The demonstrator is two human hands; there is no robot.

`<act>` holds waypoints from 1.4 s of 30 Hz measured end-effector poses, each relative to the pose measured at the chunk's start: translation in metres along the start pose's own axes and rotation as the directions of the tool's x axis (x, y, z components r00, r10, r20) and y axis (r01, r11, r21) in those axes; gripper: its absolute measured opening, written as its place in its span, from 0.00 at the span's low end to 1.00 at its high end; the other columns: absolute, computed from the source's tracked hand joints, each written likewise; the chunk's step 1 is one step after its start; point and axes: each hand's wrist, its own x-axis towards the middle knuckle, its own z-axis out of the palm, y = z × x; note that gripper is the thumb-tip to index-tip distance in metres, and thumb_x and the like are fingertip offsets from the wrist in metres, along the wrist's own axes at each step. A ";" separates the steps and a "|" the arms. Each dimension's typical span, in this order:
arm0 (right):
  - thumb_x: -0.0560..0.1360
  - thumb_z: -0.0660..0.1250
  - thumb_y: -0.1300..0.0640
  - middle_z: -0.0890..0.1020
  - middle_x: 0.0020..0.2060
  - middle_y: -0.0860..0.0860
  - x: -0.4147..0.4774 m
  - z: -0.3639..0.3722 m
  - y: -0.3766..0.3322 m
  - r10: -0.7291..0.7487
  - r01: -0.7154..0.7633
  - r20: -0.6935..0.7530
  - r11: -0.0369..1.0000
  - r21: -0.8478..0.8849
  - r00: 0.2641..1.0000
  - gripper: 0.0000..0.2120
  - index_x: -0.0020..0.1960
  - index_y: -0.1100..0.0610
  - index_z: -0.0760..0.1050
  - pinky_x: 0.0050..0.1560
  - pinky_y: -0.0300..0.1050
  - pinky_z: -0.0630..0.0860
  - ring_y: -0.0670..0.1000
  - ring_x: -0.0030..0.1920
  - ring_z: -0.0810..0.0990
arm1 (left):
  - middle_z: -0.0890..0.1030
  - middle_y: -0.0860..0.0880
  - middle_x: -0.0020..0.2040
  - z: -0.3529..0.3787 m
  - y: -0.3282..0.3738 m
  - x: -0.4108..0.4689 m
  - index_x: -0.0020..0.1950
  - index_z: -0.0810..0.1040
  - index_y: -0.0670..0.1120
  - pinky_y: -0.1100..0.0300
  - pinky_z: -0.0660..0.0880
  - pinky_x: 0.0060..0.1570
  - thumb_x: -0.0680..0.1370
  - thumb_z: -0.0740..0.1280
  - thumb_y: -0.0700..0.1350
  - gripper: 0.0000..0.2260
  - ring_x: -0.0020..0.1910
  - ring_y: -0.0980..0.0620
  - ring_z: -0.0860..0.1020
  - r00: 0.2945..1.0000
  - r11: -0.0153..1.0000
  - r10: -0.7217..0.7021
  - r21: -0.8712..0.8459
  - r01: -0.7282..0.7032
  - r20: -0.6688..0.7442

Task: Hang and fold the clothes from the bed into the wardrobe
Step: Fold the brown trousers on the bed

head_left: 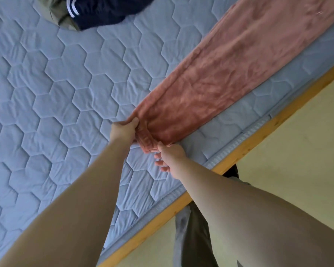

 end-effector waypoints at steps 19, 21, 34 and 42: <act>0.83 0.49 0.42 0.55 0.82 0.55 0.046 -0.069 -0.097 -0.783 0.192 0.327 -0.265 -0.945 0.530 0.31 0.81 0.57 0.56 0.79 0.63 0.50 0.56 0.82 0.49 | 0.87 0.43 0.52 0.000 -0.033 -0.067 0.63 0.79 0.45 0.40 0.82 0.45 0.81 0.68 0.43 0.11 0.50 0.41 0.86 0.979 0.850 -0.079 -0.500 0.165 0.190; 0.83 0.50 0.42 0.56 0.81 0.55 0.040 -0.056 -0.085 -0.782 0.229 0.340 -0.255 -0.939 0.523 0.31 0.81 0.57 0.57 0.78 0.64 0.50 0.57 0.82 0.50 | 0.86 0.43 0.53 -0.018 -0.042 -0.070 0.64 0.79 0.45 0.39 0.82 0.44 0.82 0.68 0.44 0.11 0.50 0.41 0.86 0.981 0.850 -0.086 -0.500 0.164 0.175; 0.80 0.60 0.46 0.65 0.75 0.62 0.006 0.093 0.038 -0.642 0.454 0.611 -0.421 -0.786 0.463 0.21 0.69 0.55 0.72 0.74 0.63 0.60 0.63 0.75 0.63 | 0.87 0.45 0.45 -0.160 -0.142 -0.072 0.59 0.81 0.40 0.55 0.84 0.40 0.81 0.69 0.46 0.11 0.40 0.49 0.86 0.952 0.860 -0.303 -0.423 0.285 0.026; 0.83 0.51 0.47 0.58 0.81 0.53 0.048 0.131 0.060 -0.617 0.450 0.670 -0.502 -0.739 0.412 0.28 0.81 0.55 0.59 0.79 0.59 0.49 0.54 0.81 0.53 | 0.81 0.46 0.61 -0.122 -0.138 -0.034 0.69 0.77 0.43 0.59 0.67 0.56 0.80 0.58 0.68 0.32 0.62 0.45 0.78 0.920 0.965 -0.237 -0.186 0.185 -0.311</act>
